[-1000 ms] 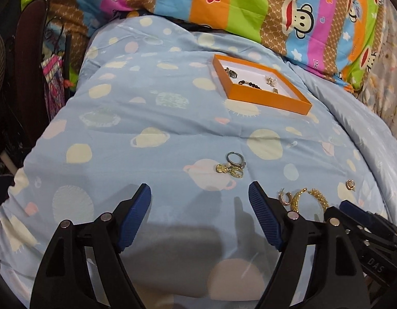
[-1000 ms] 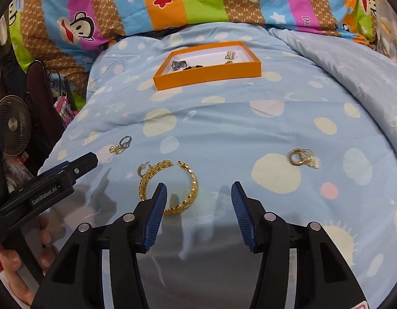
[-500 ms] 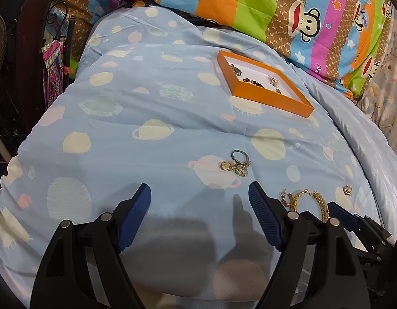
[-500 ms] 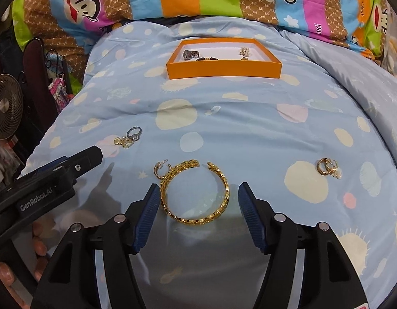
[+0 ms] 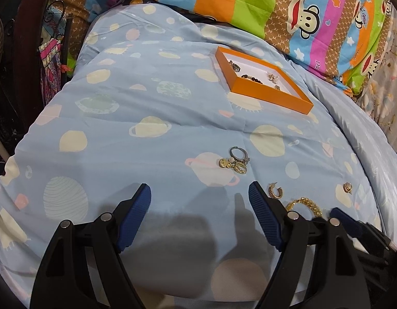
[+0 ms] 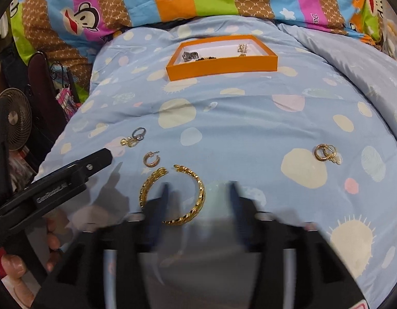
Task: Organize jewelry
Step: 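Move the open right gripper around the gold twisted bangle, then grasp the gold ring cluster with the left gripper while the right lifts the bangle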
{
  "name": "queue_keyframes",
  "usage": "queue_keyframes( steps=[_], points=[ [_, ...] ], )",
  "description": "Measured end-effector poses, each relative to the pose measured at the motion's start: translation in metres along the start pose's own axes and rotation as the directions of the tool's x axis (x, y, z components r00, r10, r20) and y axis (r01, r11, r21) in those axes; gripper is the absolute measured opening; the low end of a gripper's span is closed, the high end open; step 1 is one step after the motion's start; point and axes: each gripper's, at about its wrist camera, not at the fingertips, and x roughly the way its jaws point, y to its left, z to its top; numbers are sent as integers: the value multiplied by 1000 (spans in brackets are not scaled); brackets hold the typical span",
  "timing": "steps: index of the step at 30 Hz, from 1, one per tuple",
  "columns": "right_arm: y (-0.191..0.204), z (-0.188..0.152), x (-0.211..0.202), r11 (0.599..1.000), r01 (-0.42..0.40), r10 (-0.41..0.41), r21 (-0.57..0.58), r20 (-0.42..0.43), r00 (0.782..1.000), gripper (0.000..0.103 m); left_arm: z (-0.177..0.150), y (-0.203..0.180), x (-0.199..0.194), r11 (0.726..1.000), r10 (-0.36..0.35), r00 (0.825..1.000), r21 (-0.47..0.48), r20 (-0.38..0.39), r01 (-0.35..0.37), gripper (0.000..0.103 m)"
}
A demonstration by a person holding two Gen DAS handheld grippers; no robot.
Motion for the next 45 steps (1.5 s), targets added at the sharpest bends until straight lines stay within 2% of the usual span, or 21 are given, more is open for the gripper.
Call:
queue_keyframes(
  steps=[7,9,11,22,29,35,37,39,40,43,45],
  points=[
    [25,1,15,994,57,-61,-90,-40,997,71,0,1,0,1000,-2,1000,-3,0,2,76],
    [28,1,17,992,71,-76,-100,-42,996,68,0,1,0,1000,-2,1000,-2,0,2,76],
    [27,1,17,993,64,-68,-95,-42,997,56,0,1,0,1000,-1,1000,-2,0,1,76],
    [4,-4,2,998,56,-57,-27,-24,998,56,-1,-1,1,1000,-2,1000,5,-2,2,76],
    [-23,-11,-22,998,71,-71,2,11,997,56,-4,-34,3,987,19,1000,158,-4,-18,76],
    [-42,-16,-26,997,64,-65,39,18,998,56,9,-53,18,979,17,999,205,-37,-9,75],
    [-46,-17,-24,997,56,-56,49,14,998,56,16,-54,26,979,20,999,201,-47,-10,72],
    [-47,-18,-23,997,48,-49,53,14,999,56,22,-53,36,982,11,997,191,-76,4,60],
    [-47,-18,-23,998,46,-47,52,16,999,56,24,-52,41,983,11,996,185,-85,5,58],
    [-47,-17,-23,998,36,-37,52,19,999,56,29,-52,45,979,20,997,202,-73,-5,49],
    [-48,-17,-22,998,30,-31,57,17,999,56,29,-52,45,977,12,998,213,-68,3,35]
  ],
)
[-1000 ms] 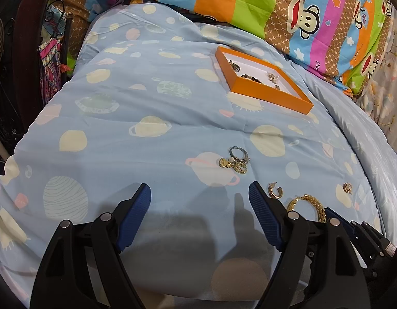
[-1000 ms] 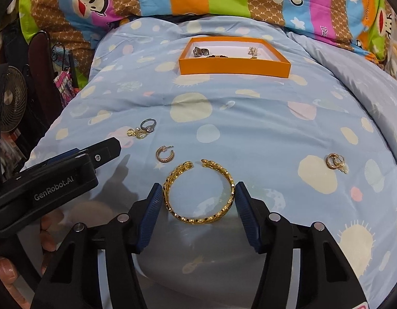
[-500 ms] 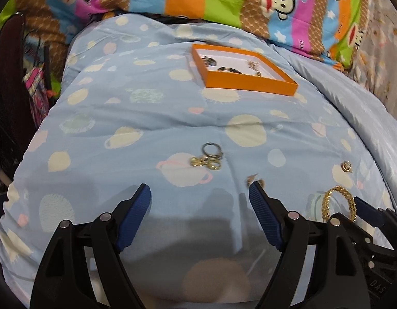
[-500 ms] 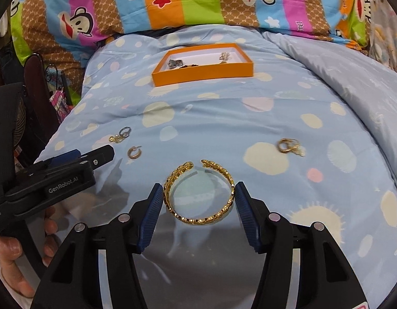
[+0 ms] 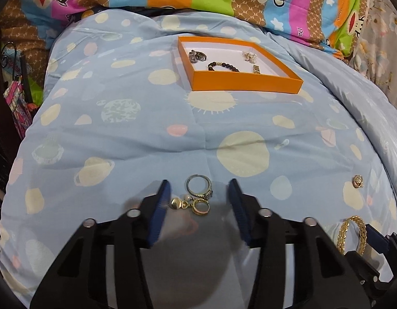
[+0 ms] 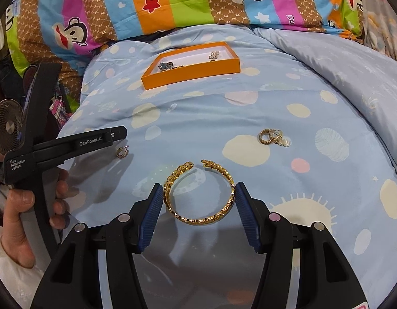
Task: Organize jewelry
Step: 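Grasp the gold ring cluster with the left gripper while the right lifts the bangle, then lower the rings and bangle into the orange box and open both grippers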
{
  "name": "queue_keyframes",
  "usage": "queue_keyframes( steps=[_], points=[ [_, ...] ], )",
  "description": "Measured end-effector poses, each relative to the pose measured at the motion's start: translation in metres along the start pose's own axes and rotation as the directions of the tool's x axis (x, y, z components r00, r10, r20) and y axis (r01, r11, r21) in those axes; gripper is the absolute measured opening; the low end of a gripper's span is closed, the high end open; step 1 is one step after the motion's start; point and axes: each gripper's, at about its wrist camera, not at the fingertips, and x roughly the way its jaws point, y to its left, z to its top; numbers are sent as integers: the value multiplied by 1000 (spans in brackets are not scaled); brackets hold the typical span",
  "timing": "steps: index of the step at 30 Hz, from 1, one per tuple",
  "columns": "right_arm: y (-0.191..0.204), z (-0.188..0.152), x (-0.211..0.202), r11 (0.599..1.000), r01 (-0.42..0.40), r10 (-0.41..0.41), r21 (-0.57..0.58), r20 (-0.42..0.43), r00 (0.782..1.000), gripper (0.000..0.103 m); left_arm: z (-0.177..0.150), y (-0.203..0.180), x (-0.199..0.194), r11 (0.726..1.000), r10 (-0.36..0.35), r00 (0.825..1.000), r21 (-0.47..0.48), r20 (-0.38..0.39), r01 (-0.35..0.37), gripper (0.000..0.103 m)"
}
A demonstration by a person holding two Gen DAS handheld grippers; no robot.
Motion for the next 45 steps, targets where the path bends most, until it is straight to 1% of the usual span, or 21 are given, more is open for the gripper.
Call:
queue_keyframes(
  steps=[2,3,4,9,13,17,20,23,26,28,31,33,35,39,42,45],
  points=[
    [-1,1,0,1000,-7,7,4,0,1000,56,0,1,0,1000,-19,1000,10,5,19,29],
    [-1,1,1,1000,-9,9,6,0,1000,56,0,1,0,999,-30,1000,14,6,30,22],
    [-1,1,1,1000,-11,11,8,-1,1000,56,0,1,0,999,-45,999,17,6,45,19],
    [-3,2,2,1000,-19,19,15,3,1000,56,-1,-2,-1,997,-71,997,31,12,71,19],
    [-5,3,0,999,-24,24,25,10,1000,56,0,-3,-5,997,-69,997,32,26,68,19],
    [-6,8,-3,1000,-13,12,19,23,1000,56,3,-4,-18,996,-79,996,32,51,77,19],
    [-7,22,-6,1000,-20,20,16,36,999,56,11,-4,-33,996,-87,993,29,85,85,19],
    [-4,45,-14,1000,-7,8,-16,77,997,56,28,-3,-51,995,-96,987,36,127,92,19],
    [-1,78,-20,999,-11,16,-39,124,992,56,52,-6,-67,994,-102,979,56,174,94,19],
    [1,102,-19,999,-20,27,-48,144,989,56,72,-8,-74,993,-106,973,72,204,93,19],
    [4,141,-8,998,-14,24,-61,169,985,56,103,-13,-78,993,-90,965,97,245,68,19],
    [2,165,5,998,-21,30,-55,172,985,56,127,-17,-70,993,-88,962,102,257,64,19],
    [-2,188,21,999,-27,34,-40,175,984,56,145,-18,-57,992,-97,964,99,249,74,19],
    [-10,230,59,999,-42,43,-10,167,985,56,173,-21,-24,992,-106,966,92,235,87,19],
    [-16,250,88,998,-55,53,10,149,987,56,190,-20,10,993,-105,974,80,201,91,19],
    [-20,263,123,998,-58,55,23,122,991,56,200,-18,43,995,-87,981,65,176,76,19]
  ],
)
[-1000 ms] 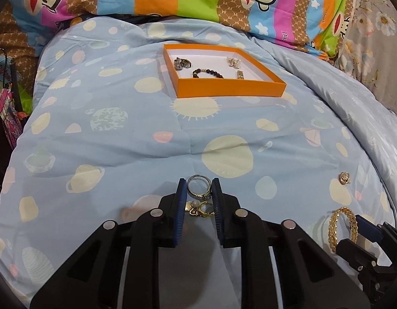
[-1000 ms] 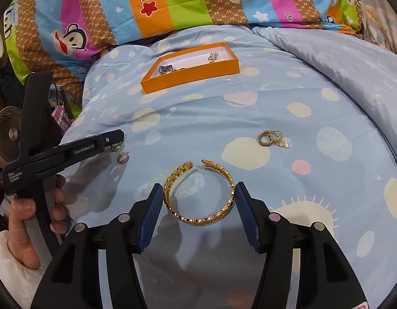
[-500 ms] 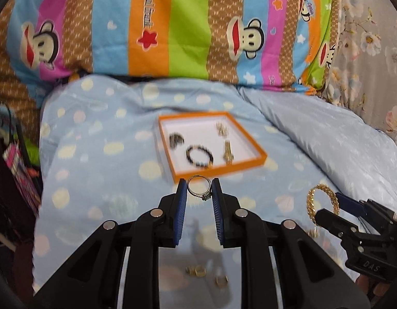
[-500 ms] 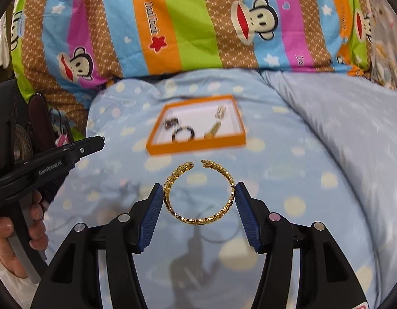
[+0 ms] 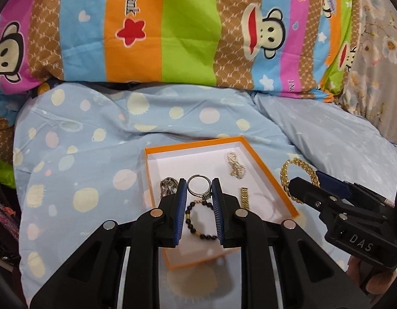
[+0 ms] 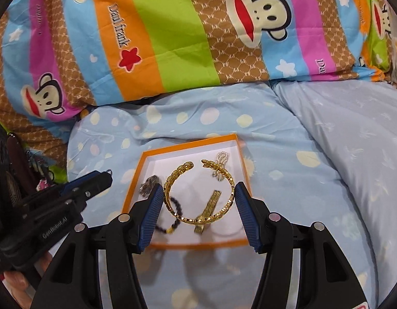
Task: Organize jewelry
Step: 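Lower the rings and bangle into the orange box and open both grippers, then withdraw both open grippers from the orange box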
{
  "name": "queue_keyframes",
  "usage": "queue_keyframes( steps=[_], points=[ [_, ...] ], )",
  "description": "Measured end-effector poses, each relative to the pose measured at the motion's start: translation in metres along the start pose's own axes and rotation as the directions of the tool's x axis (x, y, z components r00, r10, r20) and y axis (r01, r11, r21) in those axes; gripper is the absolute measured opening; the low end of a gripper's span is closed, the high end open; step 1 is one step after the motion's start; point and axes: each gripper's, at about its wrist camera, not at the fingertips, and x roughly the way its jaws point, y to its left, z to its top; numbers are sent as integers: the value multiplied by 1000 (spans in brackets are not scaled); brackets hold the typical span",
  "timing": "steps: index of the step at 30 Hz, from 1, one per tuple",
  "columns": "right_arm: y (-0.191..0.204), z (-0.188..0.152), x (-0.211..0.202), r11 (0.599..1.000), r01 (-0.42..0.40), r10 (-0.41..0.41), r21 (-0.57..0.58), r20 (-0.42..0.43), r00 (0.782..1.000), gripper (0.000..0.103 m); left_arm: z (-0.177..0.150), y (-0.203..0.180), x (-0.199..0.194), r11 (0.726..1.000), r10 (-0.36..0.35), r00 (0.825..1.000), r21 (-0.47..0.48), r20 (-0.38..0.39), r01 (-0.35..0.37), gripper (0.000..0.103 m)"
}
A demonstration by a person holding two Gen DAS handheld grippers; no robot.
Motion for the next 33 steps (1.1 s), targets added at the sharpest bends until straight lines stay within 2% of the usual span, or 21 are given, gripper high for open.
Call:
queue_keyframes(
  steps=[5,11,13,15,17,21,26,30,33],
  points=[
    [-5,2,47,1000,9,-8,5,-45,999,56,-3,15,47,999,29,999,-30,-46,-31,19],
    [-2,1,79,999,17,-19,-27,-77,997,57,-12,25,73,998,40,997,-43,-60,-42,20],
    [0,-1,86,999,17,-20,-41,-87,996,57,-14,28,78,998,38,997,-55,-64,-41,26],
    [0,-2,87,999,20,-23,-49,-77,997,57,-15,29,81,997,45,997,-56,-64,-49,53],
    [-1,-2,82,999,20,-23,-46,-66,998,58,-17,28,79,998,46,997,-39,-56,-48,58],
    [-11,0,45,1000,-1,1,-7,-10,1000,58,-17,28,60,997,63,997,-37,-31,-65,62],
    [-26,-14,-35,999,-35,32,35,75,997,58,-24,35,-1,994,60,998,-90,26,-58,63],
    [-35,-51,-100,997,-43,36,59,119,992,60,-47,32,-54,992,95,993,-87,70,-89,71],
    [-38,-91,-137,998,-13,6,56,118,993,62,-75,28,-87,992,104,992,-77,65,-99,72]
  ],
)
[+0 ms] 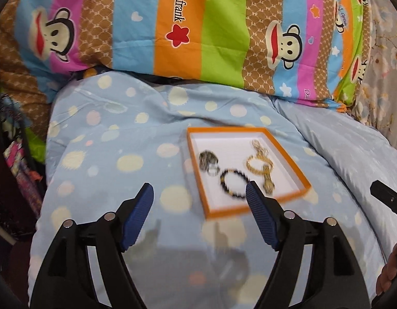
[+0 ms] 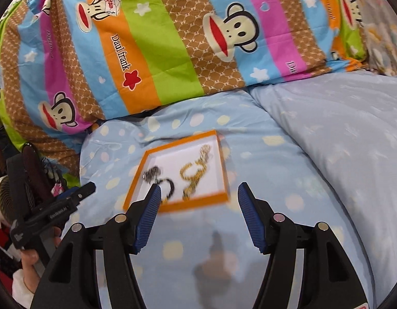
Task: Organize jewelry
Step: 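Withdraw both open grippers from the orange box, then grasp the gold hoop earring with the right gripper while the left grasps gold rings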
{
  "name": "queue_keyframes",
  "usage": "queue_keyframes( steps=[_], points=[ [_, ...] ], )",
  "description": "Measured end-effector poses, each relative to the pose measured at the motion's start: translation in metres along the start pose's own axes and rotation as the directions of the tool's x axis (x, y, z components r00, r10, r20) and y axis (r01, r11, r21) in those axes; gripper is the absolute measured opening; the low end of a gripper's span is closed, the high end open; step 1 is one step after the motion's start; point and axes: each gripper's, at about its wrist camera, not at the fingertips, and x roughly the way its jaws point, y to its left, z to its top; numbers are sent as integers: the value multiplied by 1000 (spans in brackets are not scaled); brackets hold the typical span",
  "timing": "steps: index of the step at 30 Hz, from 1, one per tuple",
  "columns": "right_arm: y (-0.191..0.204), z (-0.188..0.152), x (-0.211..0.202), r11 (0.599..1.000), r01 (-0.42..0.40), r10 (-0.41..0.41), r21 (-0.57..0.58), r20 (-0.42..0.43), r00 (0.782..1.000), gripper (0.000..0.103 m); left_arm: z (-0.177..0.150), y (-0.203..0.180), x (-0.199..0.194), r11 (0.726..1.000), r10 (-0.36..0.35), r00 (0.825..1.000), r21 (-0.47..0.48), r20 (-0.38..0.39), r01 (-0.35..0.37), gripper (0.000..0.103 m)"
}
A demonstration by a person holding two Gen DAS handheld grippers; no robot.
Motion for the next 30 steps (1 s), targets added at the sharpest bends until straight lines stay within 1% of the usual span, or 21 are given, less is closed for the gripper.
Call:
queue_keyframes(
  steps=[2,5,9,11,14,19,21,23,24,26,28,30],
  points=[
    [-1,-25,-18,999,39,-39,-20,-12,999,62,-22,-1,-19,1000,16,1000,12,-17,-16,73],
    [-4,-63,-31,995,88,-90,-45,-56,994,62,-54,-5,-35,999,30,998,28,-50,-28,74],
    [-7,-104,-31,986,145,-154,-80,-125,980,62,-95,-15,-45,999,18,995,48,-97,-14,74],
    [-8,-116,-27,986,148,-159,-83,-159,974,62,-113,-20,-48,998,30,994,56,-109,-24,74],
    [-5,-117,-26,982,155,-170,-105,-155,973,62,-127,-21,-47,999,23,991,36,-134,-18,74],
    [-4,-116,-20,984,152,-166,-96,-164,972,60,-134,-15,-48,1000,14,990,-13,-142,-16,74],
    [-4,-115,-19,985,151,-164,-89,-163,973,56,-135,-6,-49,998,10,990,-57,-138,-18,74],
    [-2,-116,-19,986,143,-156,-91,-169,973,47,-136,4,-48,993,0,990,-113,-141,-16,74],
    [-1,-116,-18,986,142,-155,-92,-170,973,45,-136,9,-48,990,-4,990,-139,-143,-16,74],
    [0,-117,-17,988,128,-142,-89,-178,974,36,-137,18,-47,983,-15,989,-184,-145,-12,74],
    [1,-117,-14,988,130,-144,-87,-192,971,35,-137,23,-47,978,-22,989,-209,-146,-9,74],
    [0,-117,-11,988,129,-143,-80,-202,969,34,-138,22,-46,978,-31,988,-207,-149,-1,74]
  ],
)
